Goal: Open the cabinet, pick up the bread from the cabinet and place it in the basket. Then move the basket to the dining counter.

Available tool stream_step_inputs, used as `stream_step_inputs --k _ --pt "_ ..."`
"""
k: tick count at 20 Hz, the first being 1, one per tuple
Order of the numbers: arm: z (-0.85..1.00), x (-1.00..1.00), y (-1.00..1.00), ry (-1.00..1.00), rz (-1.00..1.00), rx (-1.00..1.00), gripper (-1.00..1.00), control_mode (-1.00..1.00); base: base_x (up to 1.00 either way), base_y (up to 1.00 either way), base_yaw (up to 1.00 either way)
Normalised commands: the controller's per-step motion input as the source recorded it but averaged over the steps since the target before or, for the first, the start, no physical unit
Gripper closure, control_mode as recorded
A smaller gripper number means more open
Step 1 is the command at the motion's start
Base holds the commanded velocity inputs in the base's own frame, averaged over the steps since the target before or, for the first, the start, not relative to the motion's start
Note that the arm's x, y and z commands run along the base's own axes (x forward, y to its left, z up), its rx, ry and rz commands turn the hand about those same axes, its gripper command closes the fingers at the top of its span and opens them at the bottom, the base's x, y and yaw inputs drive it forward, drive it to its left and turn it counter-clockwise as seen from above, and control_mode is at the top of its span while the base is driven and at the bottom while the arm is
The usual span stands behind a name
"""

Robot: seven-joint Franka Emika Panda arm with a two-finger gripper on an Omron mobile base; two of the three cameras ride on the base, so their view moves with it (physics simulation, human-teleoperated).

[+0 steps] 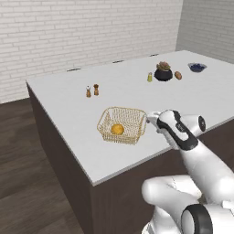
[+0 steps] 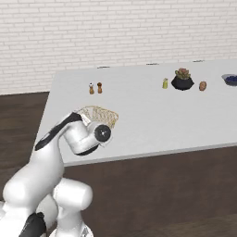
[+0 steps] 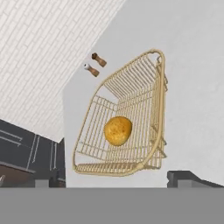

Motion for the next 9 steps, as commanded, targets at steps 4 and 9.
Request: stream_step_inputs --k 4,9 --pt "1.0 -0.88 -0.34 0.04 0.02 0.0 -1.0 -1.0 0.0 0.0 0.0" --pt "1.0 -0.8 -0.54 0.23 0.0 0.0 -1.0 -1.0 0.0 0.0 0.0"
